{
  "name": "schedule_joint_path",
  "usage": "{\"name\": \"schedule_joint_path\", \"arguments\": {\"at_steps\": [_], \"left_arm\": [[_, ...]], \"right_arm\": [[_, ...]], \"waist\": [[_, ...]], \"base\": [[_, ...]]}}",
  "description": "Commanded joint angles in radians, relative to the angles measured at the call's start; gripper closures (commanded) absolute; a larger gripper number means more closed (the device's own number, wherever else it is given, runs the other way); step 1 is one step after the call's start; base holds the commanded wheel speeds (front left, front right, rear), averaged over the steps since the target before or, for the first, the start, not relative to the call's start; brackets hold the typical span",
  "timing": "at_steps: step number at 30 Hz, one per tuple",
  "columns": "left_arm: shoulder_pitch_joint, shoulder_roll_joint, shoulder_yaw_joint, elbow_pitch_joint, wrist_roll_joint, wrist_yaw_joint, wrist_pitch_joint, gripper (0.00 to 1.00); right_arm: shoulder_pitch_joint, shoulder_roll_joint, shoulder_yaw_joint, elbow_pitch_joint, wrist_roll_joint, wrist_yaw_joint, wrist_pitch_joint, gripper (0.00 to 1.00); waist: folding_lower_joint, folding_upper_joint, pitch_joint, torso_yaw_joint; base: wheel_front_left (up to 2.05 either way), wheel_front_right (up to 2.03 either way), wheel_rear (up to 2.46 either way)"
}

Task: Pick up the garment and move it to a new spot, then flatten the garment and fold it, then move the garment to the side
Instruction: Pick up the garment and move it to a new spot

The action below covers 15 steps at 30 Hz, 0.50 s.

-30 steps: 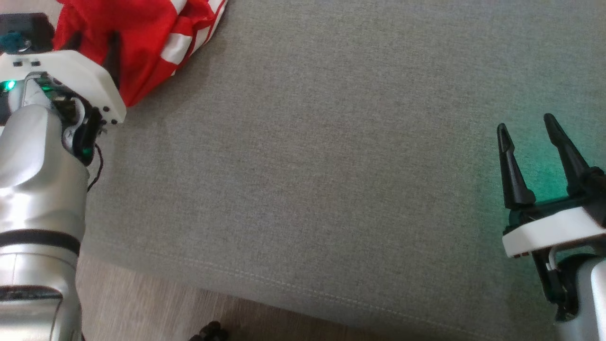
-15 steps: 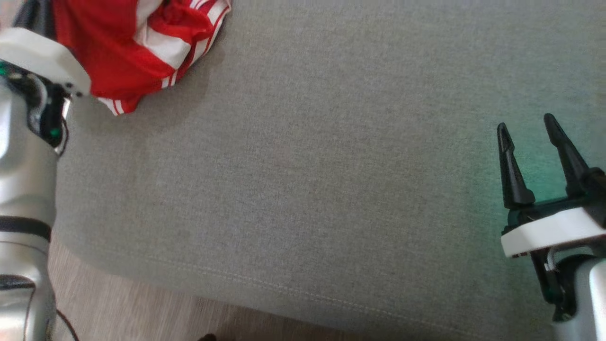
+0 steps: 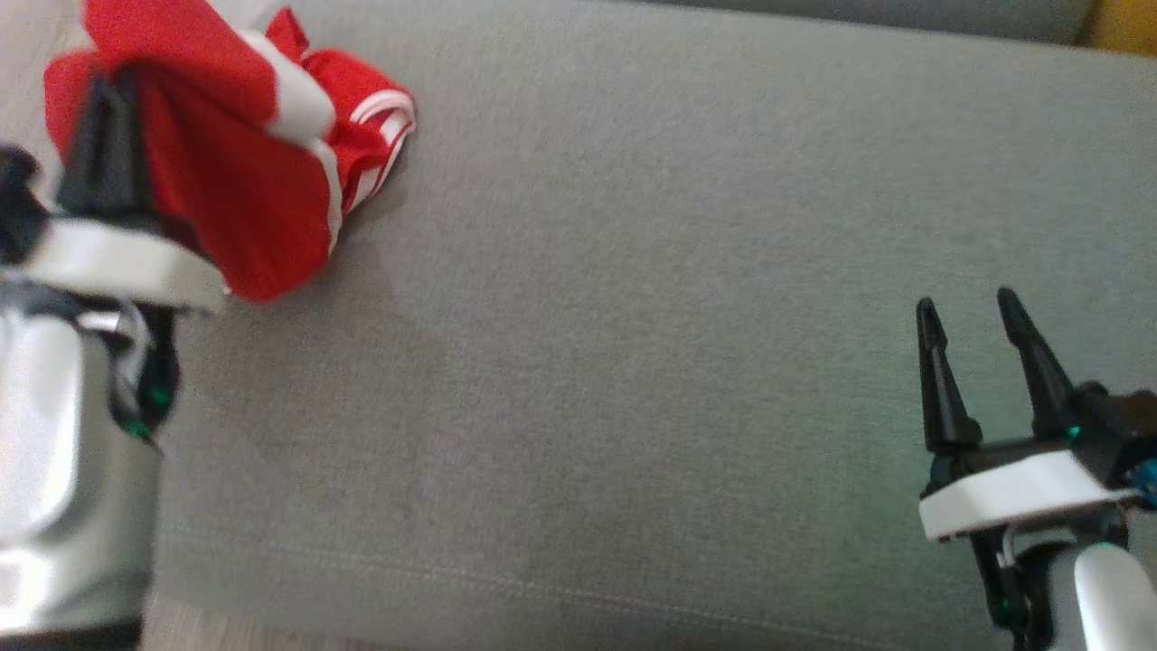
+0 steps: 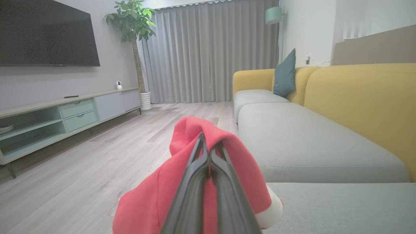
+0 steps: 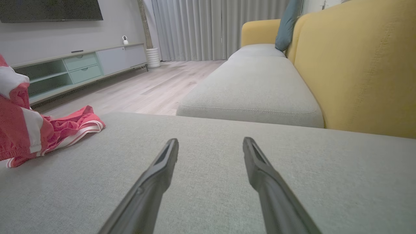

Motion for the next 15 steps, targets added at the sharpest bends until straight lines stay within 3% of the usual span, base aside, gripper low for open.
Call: {"name": "schedule_joint_path", "arguments": {"at_steps": [1, 8, 15], "left_arm": [[0.011, 0.021, 0.016, -0.113, 0.009, 0.009, 0.018, 1.0], [0.138, -0.075, -0.113, -0.282, 0.011, 0.004, 0.094, 1.0], [0.129, -0.191, -0.249, -0.185, -0.01, -0.036, 0.089, 1.0]], "right_arm": [[0.005, 0.003, 0.016, -0.022, 0.009, 0.004, -0.015, 0.0], [0.04, 0.017, 0.024, -0.004, 0.022, 0.004, -0.018, 0.0], [0.025, 0.021, 0.061, 0.001, 0.041, 0.004, -0.014, 0.0]], "waist": [[0.0001, -0.0001, -0.059, -0.038], [0.0001, -0.0001, -0.105, -0.119], [0.0001, -0.0001, -0.089, -0.277]], "base": [[0.0, 0.0, 0.0], [0.0, 0.0, 0.0], [0.0, 0.0, 0.0]]}}
